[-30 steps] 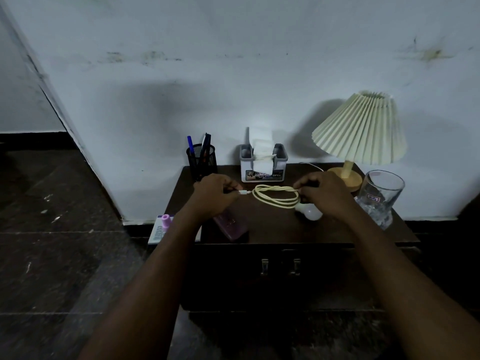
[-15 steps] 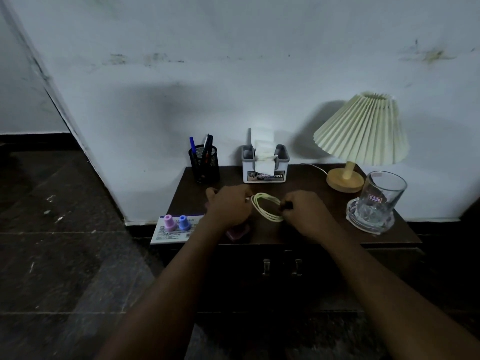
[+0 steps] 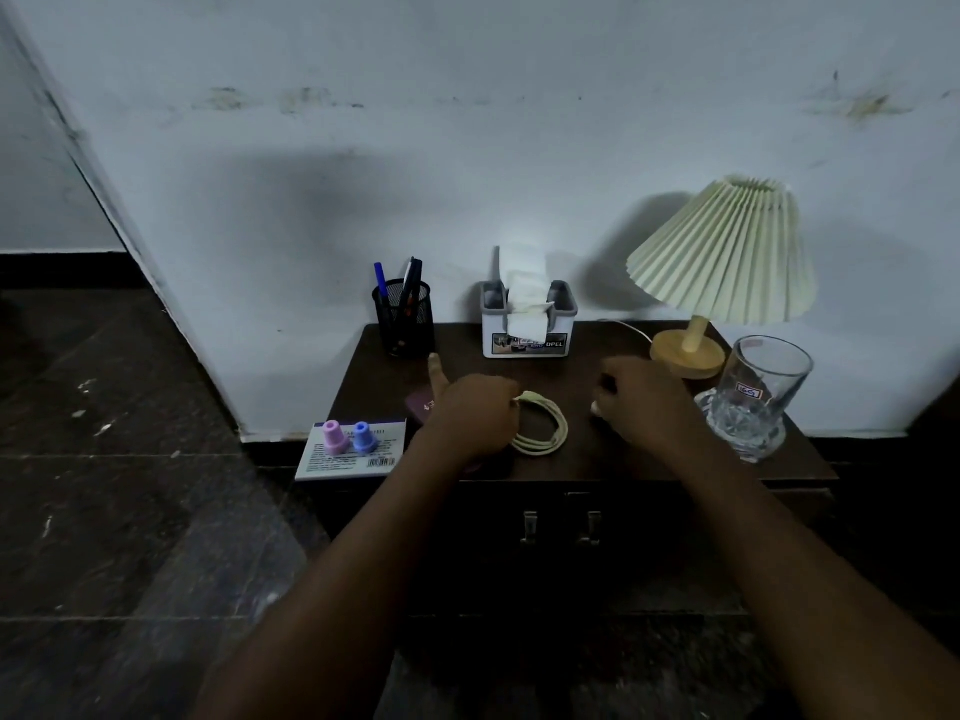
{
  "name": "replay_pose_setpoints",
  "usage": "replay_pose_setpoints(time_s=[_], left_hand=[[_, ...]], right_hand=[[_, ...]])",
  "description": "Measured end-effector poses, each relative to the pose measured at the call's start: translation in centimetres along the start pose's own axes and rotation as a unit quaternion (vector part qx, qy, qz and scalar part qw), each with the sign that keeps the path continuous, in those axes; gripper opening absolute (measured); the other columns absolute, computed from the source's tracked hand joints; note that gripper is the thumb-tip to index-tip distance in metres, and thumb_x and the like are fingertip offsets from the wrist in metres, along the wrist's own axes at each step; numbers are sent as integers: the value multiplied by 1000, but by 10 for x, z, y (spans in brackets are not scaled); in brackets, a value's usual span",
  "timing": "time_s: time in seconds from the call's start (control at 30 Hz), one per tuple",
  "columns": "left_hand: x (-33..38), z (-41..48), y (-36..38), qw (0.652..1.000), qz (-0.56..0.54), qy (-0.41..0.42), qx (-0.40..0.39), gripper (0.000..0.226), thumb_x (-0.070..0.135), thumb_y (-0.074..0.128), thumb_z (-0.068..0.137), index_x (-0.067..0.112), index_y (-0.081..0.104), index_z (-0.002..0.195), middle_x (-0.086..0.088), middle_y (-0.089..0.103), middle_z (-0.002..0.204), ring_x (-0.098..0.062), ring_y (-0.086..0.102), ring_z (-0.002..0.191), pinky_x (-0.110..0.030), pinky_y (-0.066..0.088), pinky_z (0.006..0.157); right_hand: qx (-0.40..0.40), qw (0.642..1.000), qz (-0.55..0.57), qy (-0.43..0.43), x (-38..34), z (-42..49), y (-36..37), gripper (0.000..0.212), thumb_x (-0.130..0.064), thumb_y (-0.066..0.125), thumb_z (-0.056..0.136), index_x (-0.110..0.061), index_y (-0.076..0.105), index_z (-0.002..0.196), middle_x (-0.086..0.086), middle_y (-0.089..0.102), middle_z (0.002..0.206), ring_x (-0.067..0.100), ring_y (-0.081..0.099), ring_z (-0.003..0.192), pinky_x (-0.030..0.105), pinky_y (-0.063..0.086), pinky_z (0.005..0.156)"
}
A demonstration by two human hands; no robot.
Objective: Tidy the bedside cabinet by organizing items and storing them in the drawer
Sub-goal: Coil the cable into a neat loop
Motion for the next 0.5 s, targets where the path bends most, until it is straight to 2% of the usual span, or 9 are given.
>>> replay_pose_setpoints(time_s=[0.07, 0.13, 0.2, 0.27, 0.33, 0.5], left_hand=[[8, -2, 8, 999, 27, 14, -22, 31, 30, 41, 100, 28, 67, 117, 3, 73, 116, -25, 65, 119, -77, -19, 109], [13, -2, 13, 998, 32, 25, -38, 33, 24, 43, 99, 30, 67, 120, 2, 72, 119, -27, 65, 120, -78, -20, 108], [19, -1, 14, 998, 26, 40, -51, 38, 20, 44, 97, 32, 64, 127, 1, 71, 125, -29, 62, 123, -79, -18, 108], [24, 0, 15, 997, 19, 52, -54, 43, 19, 44, 98, 32, 60, 136, 0, 69, 130, -29, 61, 126, -79, -17, 109], [26, -2, 15, 997, 19, 51, -54, 44, 21, 43, 99, 33, 57, 138, 0, 67, 135, -29, 61, 126, -80, -18, 108], [29, -3, 15, 997, -1, 41, -59, 44, 23, 40, 102, 33, 55, 142, -1, 41, 163, -27, 52, 140, -81, -17, 108]], right_hand=[[-10, 999, -42, 19, 18, 2, -6, 25, -36, 77, 86, -21, 58, 81, 5, 64, 88, 29, 66, 90, 32, 41, 66], [-75, 994, -75, 10, 26, 1, 7, 28, -41, 70, 91, -14, 63, 90, 9, 67, 96, 29, 65, 94, 35, 47, 72], [-108, 993, -47, 18, 30, -2, 17, 31, -43, 62, 97, -14, 63, 88, 8, 66, 94, 28, 65, 94, 36, 49, 78], [-82, 996, -16, 20, 31, -1, 18, 33, -42, 59, 100, -16, 54, 80, 5, 62, 87, 30, 65, 91, 37, 48, 75], [-51, 998, 1, 22, 28, 0, 19, 32, -43, 57, 100, -15, 53, 86, 5, 65, 90, 31, 65, 91, 39, 50, 76], [-54, 998, -1, 43, 27, 1, 30, 32, -47, 51, 102, -16, 51, 93, 11, 68, 98, 35, 66, 97, 44, 52, 82]])
Point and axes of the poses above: each hand's wrist, its own z-axis towards the middle knuckle, its own y-axis out of the palm, x = y × z, the point moved 8 cm from there along z, towards the middle knuckle
